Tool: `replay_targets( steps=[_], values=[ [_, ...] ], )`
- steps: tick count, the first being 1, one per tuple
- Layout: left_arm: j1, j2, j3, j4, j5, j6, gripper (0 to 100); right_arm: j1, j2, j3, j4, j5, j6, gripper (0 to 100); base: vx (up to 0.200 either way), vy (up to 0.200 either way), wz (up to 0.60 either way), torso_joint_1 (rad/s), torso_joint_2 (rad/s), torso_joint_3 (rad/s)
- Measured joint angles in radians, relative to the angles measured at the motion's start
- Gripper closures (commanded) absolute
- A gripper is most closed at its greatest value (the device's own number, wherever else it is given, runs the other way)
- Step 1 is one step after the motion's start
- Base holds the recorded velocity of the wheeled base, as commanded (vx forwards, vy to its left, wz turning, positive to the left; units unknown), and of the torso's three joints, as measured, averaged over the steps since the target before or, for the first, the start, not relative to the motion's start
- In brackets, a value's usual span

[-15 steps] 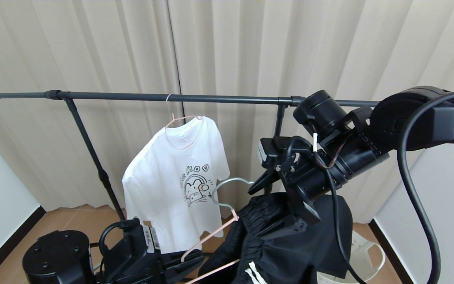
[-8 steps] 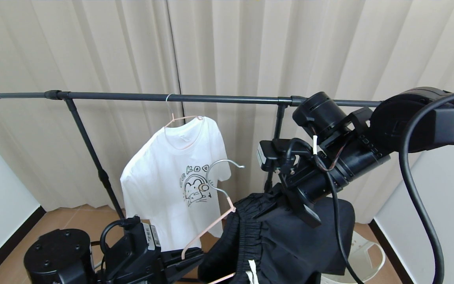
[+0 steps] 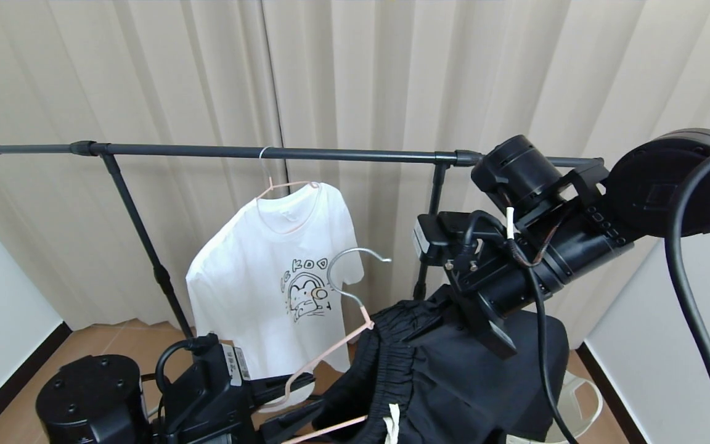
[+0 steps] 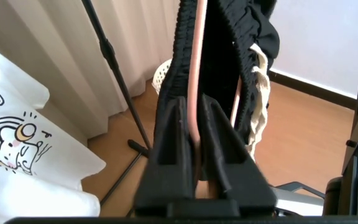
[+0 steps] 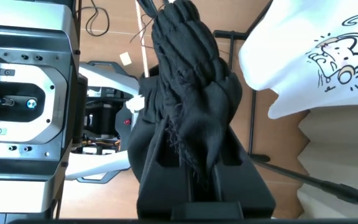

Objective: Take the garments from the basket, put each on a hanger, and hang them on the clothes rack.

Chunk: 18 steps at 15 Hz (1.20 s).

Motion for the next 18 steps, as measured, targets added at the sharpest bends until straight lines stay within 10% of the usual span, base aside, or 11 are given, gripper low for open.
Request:
replay_targets(
  steps=[11, 18],
  values=[
    [0.154, -0.121, -0.006, 0.002, -0.013, -0.042, 0, -0.013, -0.167, 0.116, -0.015, -0.099, 0.030, 100, 0.000, 0.000, 0.00, 0.000, 0.00, 0.000],
    [0.299, -0.161, -0.023, 0.002, -0.138, -0.234, 0, -0.081, -0.278, 0.361, -0.318, -0.099, 0.030, 100, 0.000, 0.000, 0.00, 0.000, 0.00, 0.000]
  ],
)
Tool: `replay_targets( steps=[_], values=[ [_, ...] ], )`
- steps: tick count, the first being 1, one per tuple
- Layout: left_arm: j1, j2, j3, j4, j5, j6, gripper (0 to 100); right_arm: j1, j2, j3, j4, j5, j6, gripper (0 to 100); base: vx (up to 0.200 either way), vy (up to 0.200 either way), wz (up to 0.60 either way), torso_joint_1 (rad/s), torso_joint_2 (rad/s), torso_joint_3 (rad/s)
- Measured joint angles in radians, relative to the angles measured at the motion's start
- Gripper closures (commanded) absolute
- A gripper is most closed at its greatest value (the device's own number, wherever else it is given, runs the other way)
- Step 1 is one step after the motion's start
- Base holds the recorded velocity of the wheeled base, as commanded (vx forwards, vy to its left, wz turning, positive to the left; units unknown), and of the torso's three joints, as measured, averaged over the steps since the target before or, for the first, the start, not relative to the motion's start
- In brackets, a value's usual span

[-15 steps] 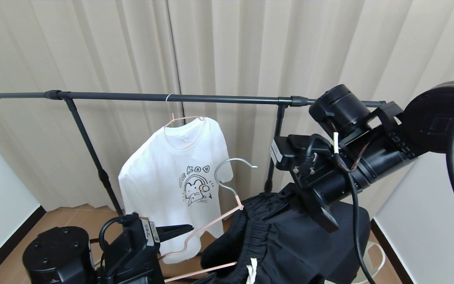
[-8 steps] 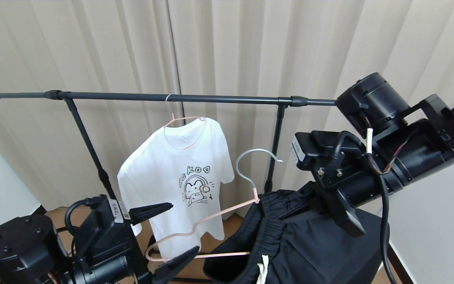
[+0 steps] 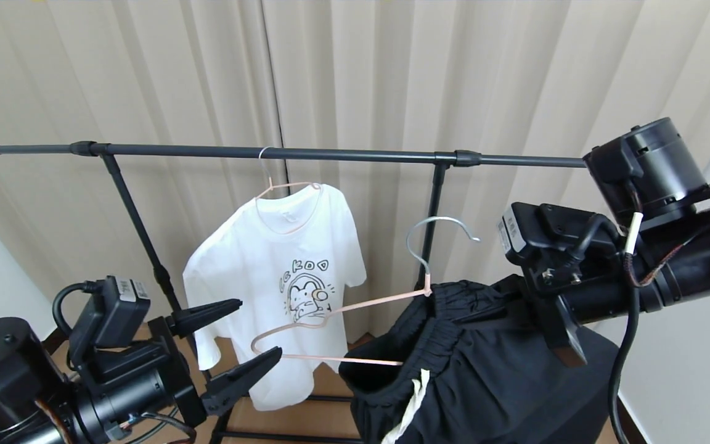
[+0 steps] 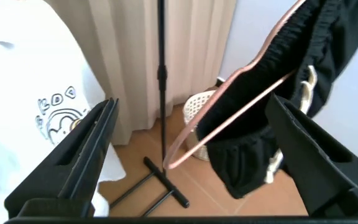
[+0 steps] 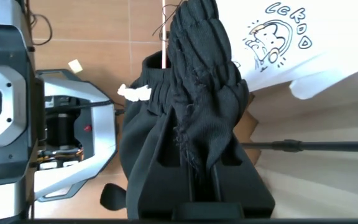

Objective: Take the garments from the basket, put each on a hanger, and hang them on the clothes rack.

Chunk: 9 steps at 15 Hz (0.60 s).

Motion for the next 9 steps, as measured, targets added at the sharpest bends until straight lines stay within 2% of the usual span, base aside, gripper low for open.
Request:
replay_targets(
  steps=[1, 2, 5, 7, 9],
  values=[
    [0.048, 0.002, -0.017, 0.000, -0.062, -0.047, 0, -0.012, -0.016, 0.052, -0.054, 0.008, -0.001, 100, 0.000, 0.000, 0.00, 0.000, 0.00, 0.000],
    [0.083, 0.009, -0.041, 0.000, -0.092, -0.082, 0, -0.024, -0.032, 0.101, -0.102, 0.032, -0.002, 100, 0.000, 0.000, 0.00, 0.000, 0.00, 0.000],
    [0.121, 0.058, -0.130, 0.015, -0.110, -0.130, 0, -0.059, -0.091, 0.243, -0.229, 0.150, -0.003, 100, 0.000, 0.000, 0.00, 0.000, 0.00, 0.000],
    [0.126, 0.086, -0.185, 0.105, -0.130, -0.135, 0, -0.080, -0.126, 0.327, -0.312, 0.218, -0.003, 100, 0.000, 0.000, 0.00, 0.000, 0.00, 0.000],
    [0.127, 0.100, -0.267, 0.303, -0.148, -0.135, 0, -0.088, -0.151, 0.396, -0.386, 0.274, -0.003, 100, 0.000, 0.000, 0.00, 0.000, 0.00, 0.000]
  ],
)
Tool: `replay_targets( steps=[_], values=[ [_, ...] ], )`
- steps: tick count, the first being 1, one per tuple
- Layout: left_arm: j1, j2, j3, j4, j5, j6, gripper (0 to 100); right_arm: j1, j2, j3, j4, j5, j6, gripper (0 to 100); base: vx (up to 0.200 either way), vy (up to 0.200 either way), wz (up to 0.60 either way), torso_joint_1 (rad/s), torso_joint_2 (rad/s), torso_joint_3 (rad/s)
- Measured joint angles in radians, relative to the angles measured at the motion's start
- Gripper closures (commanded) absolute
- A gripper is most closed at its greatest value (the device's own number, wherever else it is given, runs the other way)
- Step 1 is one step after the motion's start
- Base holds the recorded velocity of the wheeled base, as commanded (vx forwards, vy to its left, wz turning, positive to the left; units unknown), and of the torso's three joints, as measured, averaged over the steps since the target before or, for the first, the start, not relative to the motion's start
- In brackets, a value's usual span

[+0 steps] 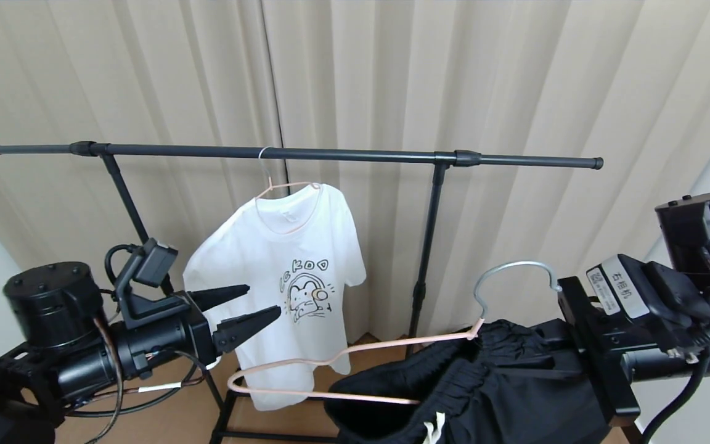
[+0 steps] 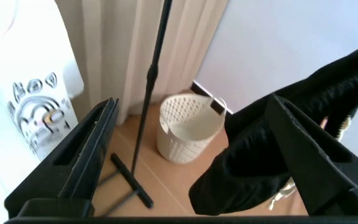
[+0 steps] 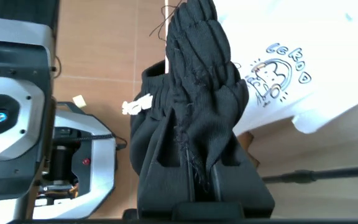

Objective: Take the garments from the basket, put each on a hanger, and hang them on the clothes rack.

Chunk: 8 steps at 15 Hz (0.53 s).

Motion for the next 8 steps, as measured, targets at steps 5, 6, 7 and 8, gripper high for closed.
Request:
replay_targets(
  steps=[5, 6, 7, 8],
  values=[
    [-0.016, 0.026, -0.137, 0.181, -0.092, 0.000, 0, -0.033, -0.037, 0.038, -0.036, 0.076, 0.005, 100, 0.000, 0.000, 0.00, 0.000, 0.00, 0.000],
    [-0.029, 0.037, -0.144, 0.192, -0.094, 0.001, 0, -0.036, -0.044, 0.037, -0.035, 0.080, 0.006, 100, 0.000, 0.000, 0.00, 0.000, 0.00, 0.000],
    [-0.044, 0.051, -0.147, 0.193, -0.094, 0.001, 0, -0.042, -0.049, 0.034, -0.036, 0.082, 0.009, 100, 0.000, 0.000, 0.00, 0.000, 0.00, 0.000],
    [-0.065, 0.066, -0.145, 0.194, -0.095, 0.002, 0, -0.049, -0.053, 0.032, -0.042, 0.086, 0.015, 100, 0.000, 0.000, 0.00, 0.000, 0.00, 0.000]
  ],
)
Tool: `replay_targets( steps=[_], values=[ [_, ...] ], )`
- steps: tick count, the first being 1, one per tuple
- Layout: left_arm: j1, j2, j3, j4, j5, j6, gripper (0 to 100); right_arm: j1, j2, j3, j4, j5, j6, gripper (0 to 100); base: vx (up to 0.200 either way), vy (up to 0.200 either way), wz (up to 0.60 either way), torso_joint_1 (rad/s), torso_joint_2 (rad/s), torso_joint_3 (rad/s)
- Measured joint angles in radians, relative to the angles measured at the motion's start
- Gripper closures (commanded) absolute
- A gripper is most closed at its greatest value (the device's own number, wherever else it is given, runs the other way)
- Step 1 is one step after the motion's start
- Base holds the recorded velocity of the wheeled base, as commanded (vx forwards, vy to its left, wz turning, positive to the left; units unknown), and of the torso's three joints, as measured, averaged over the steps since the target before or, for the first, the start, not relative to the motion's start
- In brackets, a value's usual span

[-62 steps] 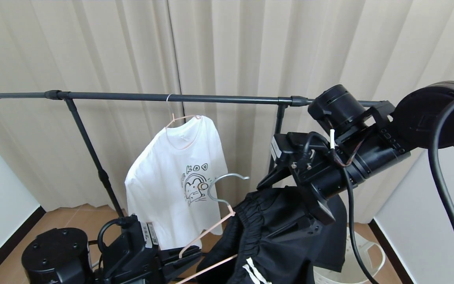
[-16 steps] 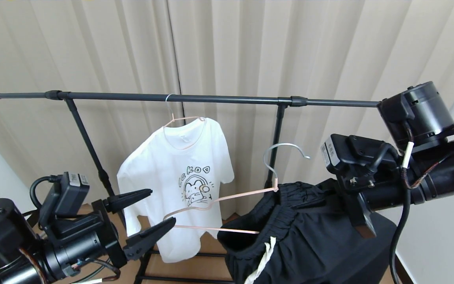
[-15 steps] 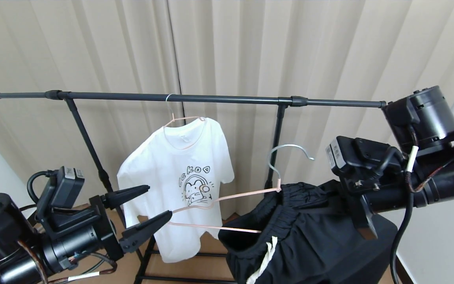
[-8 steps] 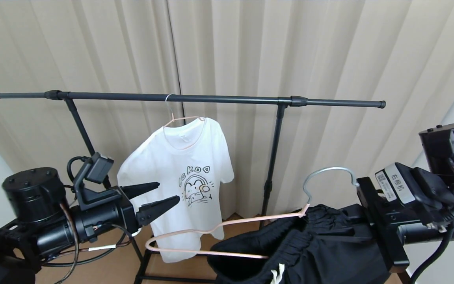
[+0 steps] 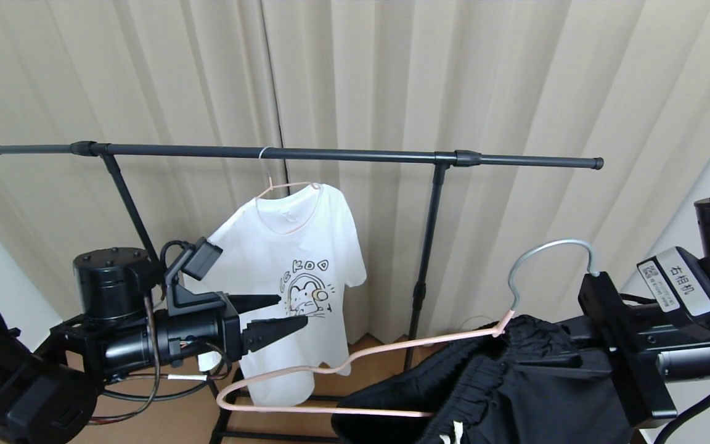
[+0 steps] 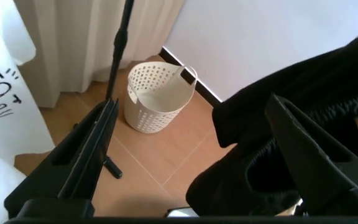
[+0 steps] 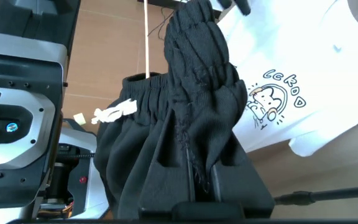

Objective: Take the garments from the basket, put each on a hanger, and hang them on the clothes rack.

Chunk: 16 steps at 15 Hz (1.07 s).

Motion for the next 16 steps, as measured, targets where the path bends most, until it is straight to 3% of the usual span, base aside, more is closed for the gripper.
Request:
replay_targets(
  steps=[16],
  values=[
    [-0.215, 0.130, 0.008, -0.002, 0.008, 0.003, 0, -0.004, -0.009, 0.013, -0.123, 0.009, 0.089, 100, 0.000, 0.000, 0.00, 0.000, 0.00, 0.000]
  ],
)
